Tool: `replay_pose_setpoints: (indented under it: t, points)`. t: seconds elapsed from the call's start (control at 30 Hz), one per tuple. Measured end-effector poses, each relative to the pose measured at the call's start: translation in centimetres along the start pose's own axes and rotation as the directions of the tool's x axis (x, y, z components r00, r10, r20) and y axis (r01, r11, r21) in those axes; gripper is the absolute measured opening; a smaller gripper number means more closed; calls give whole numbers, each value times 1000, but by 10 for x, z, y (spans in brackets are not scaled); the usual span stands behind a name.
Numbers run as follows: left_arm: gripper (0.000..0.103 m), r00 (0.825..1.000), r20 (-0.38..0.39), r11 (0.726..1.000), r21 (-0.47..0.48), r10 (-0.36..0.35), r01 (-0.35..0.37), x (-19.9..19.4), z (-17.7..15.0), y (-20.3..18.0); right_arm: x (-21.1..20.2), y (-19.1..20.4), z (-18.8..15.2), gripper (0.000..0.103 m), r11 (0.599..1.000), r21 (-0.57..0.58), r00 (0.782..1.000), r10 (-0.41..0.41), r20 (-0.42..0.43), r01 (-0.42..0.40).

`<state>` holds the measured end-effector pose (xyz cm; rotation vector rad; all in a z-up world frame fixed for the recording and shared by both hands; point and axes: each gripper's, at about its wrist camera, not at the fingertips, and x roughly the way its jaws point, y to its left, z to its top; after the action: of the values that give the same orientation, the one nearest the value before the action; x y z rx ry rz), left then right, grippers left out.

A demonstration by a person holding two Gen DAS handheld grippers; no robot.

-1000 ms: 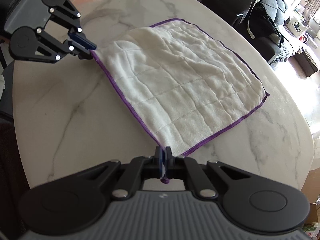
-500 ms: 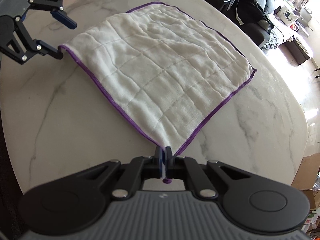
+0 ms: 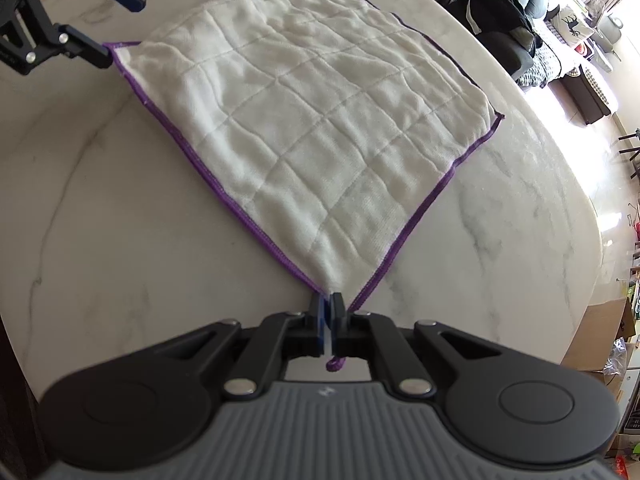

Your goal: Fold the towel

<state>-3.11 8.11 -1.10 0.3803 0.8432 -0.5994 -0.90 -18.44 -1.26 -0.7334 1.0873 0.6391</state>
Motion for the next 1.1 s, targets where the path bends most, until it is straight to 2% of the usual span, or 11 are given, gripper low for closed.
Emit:
replay_pose_setpoints:
  t: [0.1,0.17,0.23,0.37,0.7,0.87,1.0,1.1]
  points:
    - [58,999,19,999,-9,-46,46,-9,-2,-3,-6,-6,0,15,997,38,998,59,22,-60]
    - [58,999,14,999,-9,-51,51,-8,-2,-6,-13,-12,0,29,994,70,995,82,57,-86]
    - [58,999,0,999,-4,-49,49,-2,-1,-9,-19,-18,1,30,989,105,991,90,96,-100]
    - [58,998,-27,998,18,-61,62,11,2,-17,-19,-30,8,29,987,149,989,45,144,-67]
    - [58,993,-92,996,47,-68,73,27,3,-20,17,-60,57,29,986,165,977,-2,212,-34]
    - [58,992,-106,996,48,-68,73,25,1,-18,36,-72,75,31,983,177,981,3,195,-39]
    - [58,991,-111,994,61,-80,87,24,-1,-15,44,-75,74,32,983,181,985,10,175,-42]
    - [58,988,-114,990,90,-100,110,22,-3,-13,43,-78,67,39,976,216,986,4,169,-41]
